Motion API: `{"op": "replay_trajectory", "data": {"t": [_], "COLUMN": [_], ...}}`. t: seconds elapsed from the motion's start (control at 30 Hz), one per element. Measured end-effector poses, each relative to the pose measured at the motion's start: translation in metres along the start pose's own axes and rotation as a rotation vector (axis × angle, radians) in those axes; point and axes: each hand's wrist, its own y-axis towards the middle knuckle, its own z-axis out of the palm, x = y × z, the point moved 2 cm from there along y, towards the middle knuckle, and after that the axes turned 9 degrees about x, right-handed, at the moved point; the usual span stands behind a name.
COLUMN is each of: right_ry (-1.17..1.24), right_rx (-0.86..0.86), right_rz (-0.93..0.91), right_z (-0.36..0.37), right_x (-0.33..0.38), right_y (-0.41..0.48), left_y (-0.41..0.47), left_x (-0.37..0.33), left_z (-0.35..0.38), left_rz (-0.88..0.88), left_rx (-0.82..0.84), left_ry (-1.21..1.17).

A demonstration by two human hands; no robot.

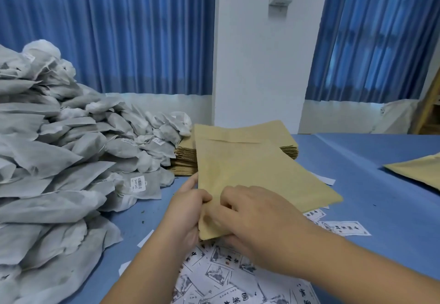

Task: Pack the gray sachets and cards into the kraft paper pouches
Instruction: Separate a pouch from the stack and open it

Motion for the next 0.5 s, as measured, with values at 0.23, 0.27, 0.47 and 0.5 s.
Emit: {"op": "replay_trajectory", "data": {"t": [0.23,0.27,0.47,0.5], "right_ry": [0.009,0.011,0.019,0.028], "right_rx": [0.213,0.218,0.286,0.311], "right_rz": [0.15,0.158,0.29,0.324], "right_z": [-0.01,-0.012,-0.022,-0.021], "right_x": [-0.01,-0.007,0.02,0.021], "right_y": [-0.013,-0.014,-0.006,-0.004], "left_y": [0.002,0.003,-0.001,-0.002], "left_x": [0.0,0.001,0.011,0.011], "left_z": [0.002,0.006,0.029,0.032], "left_rz": [-0.073,-0.099,-0.19,-0.2], "left_rx": [0.209,0.221,0.235,0.219], "left_ry": [-0.042,-0.148,-0.48,-0.5]}}
